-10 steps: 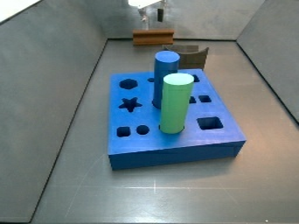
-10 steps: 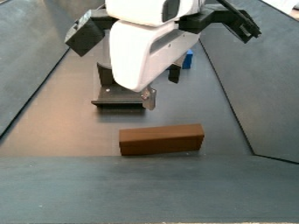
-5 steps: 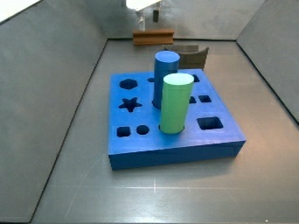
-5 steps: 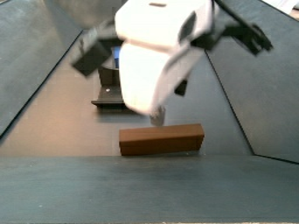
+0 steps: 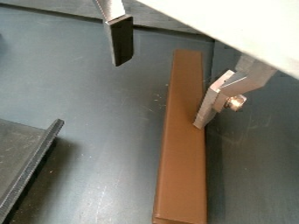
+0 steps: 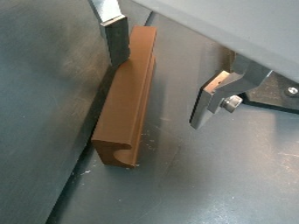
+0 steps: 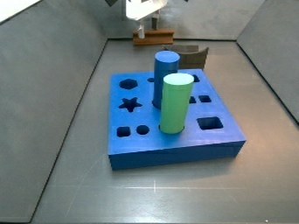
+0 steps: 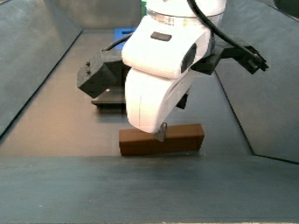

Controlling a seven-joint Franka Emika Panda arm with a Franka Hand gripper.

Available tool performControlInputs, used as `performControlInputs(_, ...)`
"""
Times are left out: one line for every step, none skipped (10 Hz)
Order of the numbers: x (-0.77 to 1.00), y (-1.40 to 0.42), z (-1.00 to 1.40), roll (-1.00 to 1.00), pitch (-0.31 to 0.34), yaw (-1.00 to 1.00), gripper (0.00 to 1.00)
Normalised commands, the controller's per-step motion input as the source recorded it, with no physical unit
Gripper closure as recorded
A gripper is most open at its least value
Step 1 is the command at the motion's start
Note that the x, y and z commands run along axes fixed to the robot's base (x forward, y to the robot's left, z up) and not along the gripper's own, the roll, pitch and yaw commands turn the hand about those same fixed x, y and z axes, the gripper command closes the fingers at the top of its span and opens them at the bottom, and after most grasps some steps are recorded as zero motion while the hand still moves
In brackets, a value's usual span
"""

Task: Pick up the arch object. Move up. Place the arch object on the fixture. Regrasp the arch object. Move to above the board. Insert the arch object.
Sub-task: Pick up the arch object.

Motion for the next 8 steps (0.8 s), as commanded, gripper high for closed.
performControlInputs(0.0,0.0,-0.47,-0.04,-0.013,1.0,0.0)
performControlInputs(0.0,0.0,-0.44,0.0,-0.039,1.0,0.0)
performControlInputs(0.09,0.05,0.0,0.1,0.011,0.91,0.0)
performControlInputs(0.14,0.07,0.21,0.15,0.091,0.87,0.0)
performControlInputs(0.18,0.14,0.19,0.13,0.089,0.79,0.0)
performControlInputs(0.26,0.37,0.13,0.0,0.043,0.53,0.0)
performControlInputs(0.0,0.29,0.08,-0.04,0.0,0.04,0.0)
performControlInputs(-0.16,0.0,-0.59,-0.03,-0.094,0.15,0.0)
